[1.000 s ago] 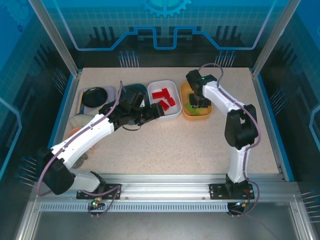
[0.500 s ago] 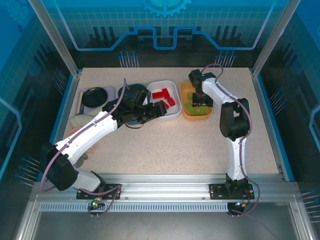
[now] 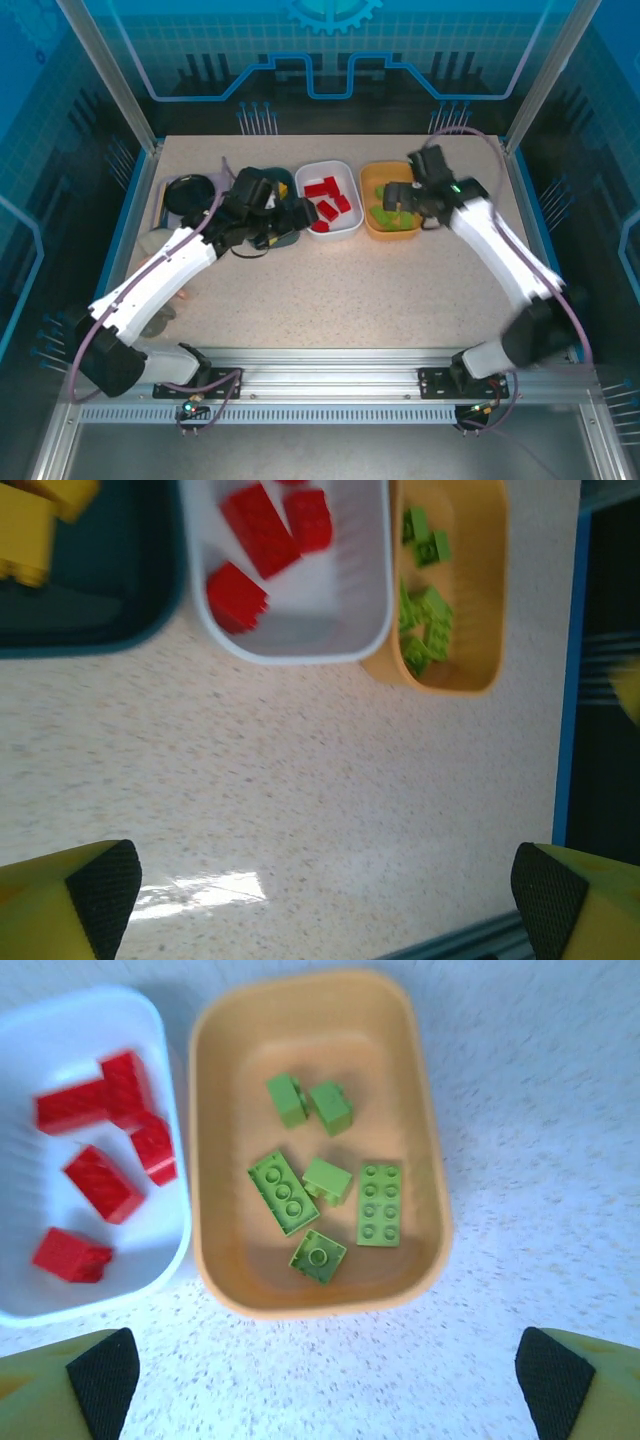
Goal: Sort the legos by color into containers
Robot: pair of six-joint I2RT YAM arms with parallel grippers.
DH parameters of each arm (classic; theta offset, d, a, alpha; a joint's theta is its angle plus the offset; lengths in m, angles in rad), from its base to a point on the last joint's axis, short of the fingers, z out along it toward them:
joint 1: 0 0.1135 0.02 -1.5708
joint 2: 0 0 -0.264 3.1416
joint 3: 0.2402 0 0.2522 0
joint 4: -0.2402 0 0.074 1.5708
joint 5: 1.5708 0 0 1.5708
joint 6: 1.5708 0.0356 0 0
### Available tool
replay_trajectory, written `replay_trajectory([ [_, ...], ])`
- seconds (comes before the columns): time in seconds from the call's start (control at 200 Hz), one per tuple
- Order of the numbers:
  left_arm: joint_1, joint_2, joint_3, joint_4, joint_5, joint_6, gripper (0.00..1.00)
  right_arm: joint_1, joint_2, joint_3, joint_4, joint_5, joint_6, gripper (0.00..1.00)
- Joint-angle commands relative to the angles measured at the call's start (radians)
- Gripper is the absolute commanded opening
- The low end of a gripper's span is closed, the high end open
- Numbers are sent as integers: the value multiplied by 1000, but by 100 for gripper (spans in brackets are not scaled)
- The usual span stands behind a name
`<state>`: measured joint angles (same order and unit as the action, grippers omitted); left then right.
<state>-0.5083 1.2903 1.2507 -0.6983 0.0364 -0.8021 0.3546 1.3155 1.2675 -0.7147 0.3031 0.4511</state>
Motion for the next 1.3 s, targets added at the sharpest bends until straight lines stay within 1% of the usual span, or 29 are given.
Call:
replay_trajectory([
  [0.0, 18, -82, -31, -89, -143, 94, 99, 4, -169, -151, 57, 99, 17, 100],
  [0.06, 19, -105, -40, -139, -289, 124, 99, 2, -228, -199, -23, 210, 69, 100],
  [0.1, 17, -118, -50, -175, -423, 109, 99, -2, -272, -261, -15, 264, 66, 100],
  [0.13, 17, -126, -69, -197, -548, 89, 99, -11, -322, -317, 28, 273, 36, 100],
  [0.16, 17, -134, -98, -197, -669, 75, 99, -29, -374, -395, 98, 243, -16, 100],
  [0.205, 19, -161, -176, -114, -771, 150, 99, -62, -458, -515, 240, 214, -108, 100],
  [0.235, 21, -179, -244, -17, -815, 240, 99, -71, -512, -608, 324, 243, -129, 100],
  [0.27, 26, -196, -332, 125, -838, 367, 99, -79, -560, -703, 441, 282, -171, 100],
  [0.295, 35, -202, -383, 207, -837, 437, 99, -85, -587, -768, 522, 300, -207, 100],
  [0.32, 49, -200, -417, 262, -831, 474, 99, -90, -602, -813, 586, 316, -227, 100],
  [0.365, 91, -178, -446, 294, -801, 495, 99, -117, -600, -873, 659, 310, -253, 100],
  [0.435, 171, -122, -486, 342, -706, 513, 99, -165, -531, -899, 700, 238, -291, 100],
  [0.505, 222, -78, -544, 438, -632, 520, 99, -194, -419, -897, 741, 176, -315, 100],
  [0.52, 232, -68, -554, 475, -613, 546, 99, -202, -400, -897, 757, 166, -318, 100],
  [0.54, 245, -57, -547, 475, -581, 565, 99, -211, -362, -898, 782, 149, -321, 100],
  [0.595, 252, -17, -551, 574, -590, 625, 99, -228, -274, -890, 852, 117, -335, 100],
  [0.675, 289, 41, -560, 721, -532, 685, 99, -248, -152, -843, 939, 61, -353, 100],
  [0.76, 347, 136, -563, 834, -485, 673, 99, -263, -53, -809, 1064, 30, -371, 100],
  [0.84, 385, 225, -571, 950, -461, 680, 99, -291, 44, -769, 1163, -36, -357, 100],
  [0.87, 393, 244, -545, 927, -435, 706, 99, -298, 76, -758, 1212, -51, -356, 100],
  [0.92, 393, 276, -523, 947, -431, 758, 99, -302, 113, -735, 1235, -61, -373, 100],
  [0.95, 394, 281, -531, 989, -420, 792, 99, -312, 131, -711, 1201, -72, -364, 100],
  [1.0, 409, 291, -577, 1109, -392, 810, 99, -325, 155, -708, 1213, -105, -363, 100],
  [1.045, 438, 280, -572, 1073, -344, 786, 99, -325, 150, -716, 1220, -123, -368, 100],
  [1.095, 444, 258, -612, 1124, -331, 783, 99, -324, 143, -747, 1271, -160, -389, 100],
  [1.15, 444, 218, -703, 1255, -330, 781, 99, -321, 138, -801, 1359, -197, -408, 100],
  [1.215, 449, 187, -807, 1408, -354, 761, 99, -322, 166, -890, 1542, -193, -397, 100],
  [1.245, 456, 184, -838, 1460, -343, 753, 99, -325, 183, -925, 1638, -183, -396, 100],
  [1.295, 459, 214, -861, 1521, -346, 750, 99, -325, 158, -934, 1609, -166, -387, 100],
])
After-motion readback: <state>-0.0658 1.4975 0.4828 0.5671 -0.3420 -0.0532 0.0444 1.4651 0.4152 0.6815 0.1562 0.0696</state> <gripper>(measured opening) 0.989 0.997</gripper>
